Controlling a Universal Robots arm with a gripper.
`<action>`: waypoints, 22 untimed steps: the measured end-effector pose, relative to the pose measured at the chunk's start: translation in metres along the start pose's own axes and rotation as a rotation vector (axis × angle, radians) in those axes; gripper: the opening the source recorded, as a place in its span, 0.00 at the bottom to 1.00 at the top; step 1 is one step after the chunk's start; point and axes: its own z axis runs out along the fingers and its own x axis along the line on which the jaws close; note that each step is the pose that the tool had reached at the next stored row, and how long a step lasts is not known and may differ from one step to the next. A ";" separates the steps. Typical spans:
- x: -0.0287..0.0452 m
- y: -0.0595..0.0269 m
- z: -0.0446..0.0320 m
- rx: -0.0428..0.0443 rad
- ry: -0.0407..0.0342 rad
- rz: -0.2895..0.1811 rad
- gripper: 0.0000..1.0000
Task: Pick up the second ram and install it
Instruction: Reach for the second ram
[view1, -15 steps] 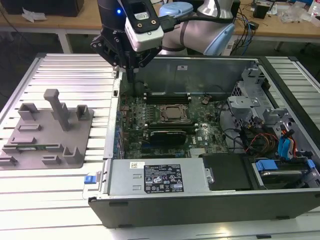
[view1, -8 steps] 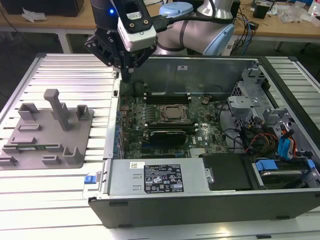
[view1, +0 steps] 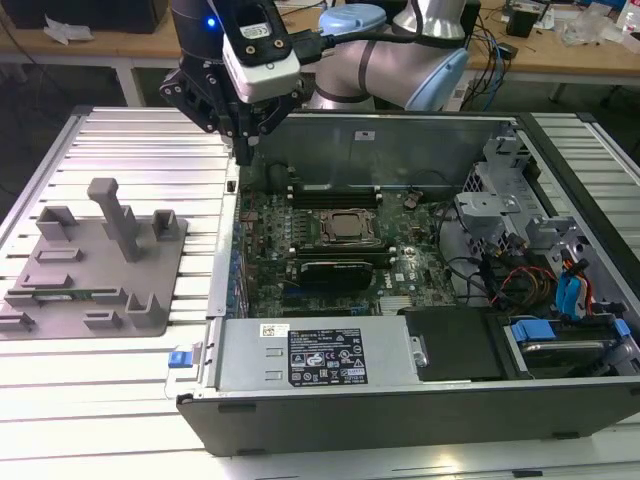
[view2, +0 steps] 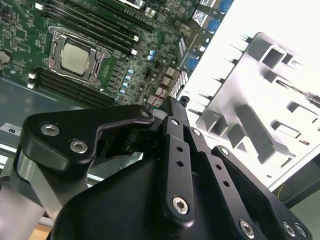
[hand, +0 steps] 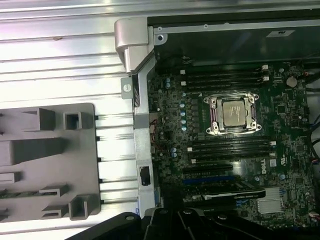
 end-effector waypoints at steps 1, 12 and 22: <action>0.0017 -0.0001 0.0000 0.0000 0.0000 0.000 0.08; 0.0315 -0.0023 -0.0007 0.0000 -0.0001 0.000 0.08; 0.0548 -0.0041 -0.0011 -0.0001 -0.0001 0.000 0.08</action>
